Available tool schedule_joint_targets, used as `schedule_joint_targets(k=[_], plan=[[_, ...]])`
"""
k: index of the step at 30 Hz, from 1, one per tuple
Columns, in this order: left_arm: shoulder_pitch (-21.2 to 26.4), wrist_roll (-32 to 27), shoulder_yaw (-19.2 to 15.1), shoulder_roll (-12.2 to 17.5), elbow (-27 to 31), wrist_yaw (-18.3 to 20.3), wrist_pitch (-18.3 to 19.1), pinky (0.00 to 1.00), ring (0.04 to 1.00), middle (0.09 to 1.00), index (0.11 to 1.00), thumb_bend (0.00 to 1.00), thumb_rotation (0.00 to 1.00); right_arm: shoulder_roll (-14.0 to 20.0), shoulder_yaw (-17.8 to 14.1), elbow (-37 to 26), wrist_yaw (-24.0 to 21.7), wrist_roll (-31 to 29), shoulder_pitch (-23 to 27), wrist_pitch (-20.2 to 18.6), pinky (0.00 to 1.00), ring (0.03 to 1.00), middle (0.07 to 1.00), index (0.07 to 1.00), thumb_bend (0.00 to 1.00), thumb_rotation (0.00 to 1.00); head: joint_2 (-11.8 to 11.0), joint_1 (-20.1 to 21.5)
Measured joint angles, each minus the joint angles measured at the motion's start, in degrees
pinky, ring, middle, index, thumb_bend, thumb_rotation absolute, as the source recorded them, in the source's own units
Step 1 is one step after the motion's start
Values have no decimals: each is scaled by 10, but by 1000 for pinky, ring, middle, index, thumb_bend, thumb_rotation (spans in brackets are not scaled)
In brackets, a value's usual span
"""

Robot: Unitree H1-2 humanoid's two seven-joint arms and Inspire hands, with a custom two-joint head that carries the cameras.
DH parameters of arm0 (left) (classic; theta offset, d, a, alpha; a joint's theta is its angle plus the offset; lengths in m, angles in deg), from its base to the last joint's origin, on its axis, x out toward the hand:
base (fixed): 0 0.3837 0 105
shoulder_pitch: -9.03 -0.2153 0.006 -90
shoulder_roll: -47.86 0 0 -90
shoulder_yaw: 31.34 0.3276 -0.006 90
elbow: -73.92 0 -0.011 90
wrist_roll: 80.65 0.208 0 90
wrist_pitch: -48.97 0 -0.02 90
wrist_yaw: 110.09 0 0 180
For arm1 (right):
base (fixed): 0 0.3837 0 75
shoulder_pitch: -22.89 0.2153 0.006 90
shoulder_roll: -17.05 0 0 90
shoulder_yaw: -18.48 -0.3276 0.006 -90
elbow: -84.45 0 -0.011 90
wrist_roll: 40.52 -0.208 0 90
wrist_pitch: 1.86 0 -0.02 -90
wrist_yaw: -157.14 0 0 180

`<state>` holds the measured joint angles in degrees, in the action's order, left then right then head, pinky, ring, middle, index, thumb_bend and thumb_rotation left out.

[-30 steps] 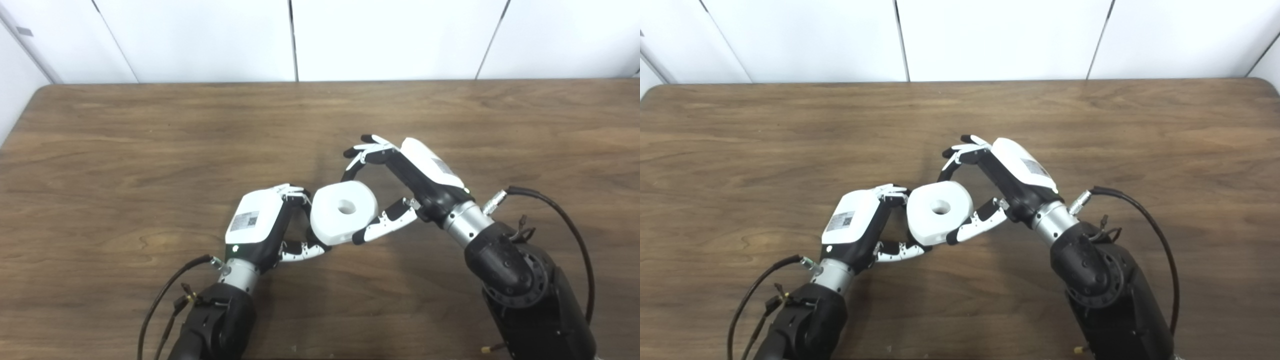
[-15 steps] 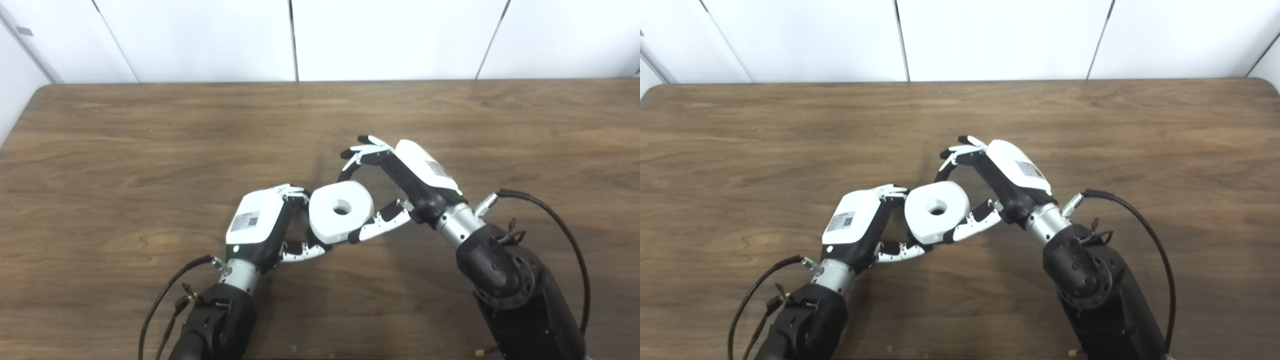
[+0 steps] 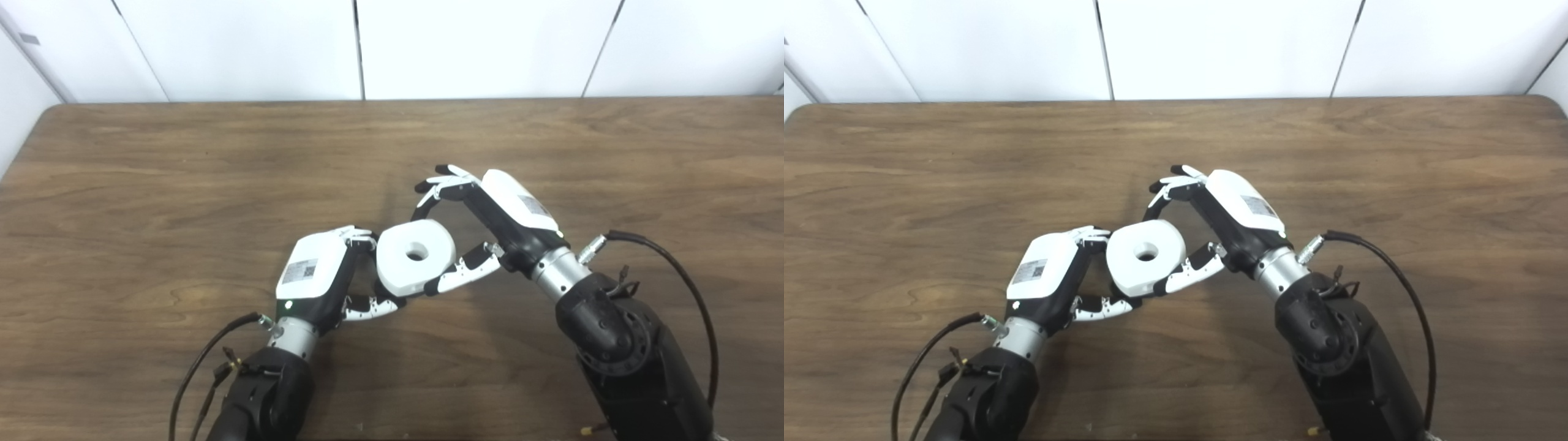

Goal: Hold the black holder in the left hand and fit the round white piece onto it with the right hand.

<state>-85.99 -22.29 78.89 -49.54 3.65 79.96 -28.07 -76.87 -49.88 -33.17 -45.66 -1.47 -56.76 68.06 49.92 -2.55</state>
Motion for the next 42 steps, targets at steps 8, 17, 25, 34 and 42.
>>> schedule_joint_targets(k=[8, 17, 25, 34, 42], plan=[[0, 0, 0, 0, 0, 1, 1, 842, 856, 777, 488, 518, 46, 8, 4, 0, -21, 5, 13, -1, 895, 946, 809, 490, 525, 151, 0, 0], [0, 2, 1, 0, 1, 5, 2, 844, 856, 778, 488, 517, 47, 15, 6, 0, -46, 17, 17, -18, 946, 964, 825, 606, 944, 345, -1, 0], [1, 4, 1, 0, 1, 7, 1, 842, 859, 776, 488, 517, 46, 16, 10, 0, -68, 25, 14, -22, 963, 979, 877, 688, 996, 364, -2, 1], [1, 3, 1, 0, 1, 7, 0, 834, 854, 773, 488, 518, 46, 16, 11, 0, -80, 34, 14, -27, 996, 995, 908, 733, 1000, 418, -4, 1], [1, 3, 1, 0, 1, 7, 0, 837, 854, 774, 488, 518, 46, 15, 10, 0, -81, 40, 13, -27, 999, 993, 903, 732, 1000, 430, -4, 2]])
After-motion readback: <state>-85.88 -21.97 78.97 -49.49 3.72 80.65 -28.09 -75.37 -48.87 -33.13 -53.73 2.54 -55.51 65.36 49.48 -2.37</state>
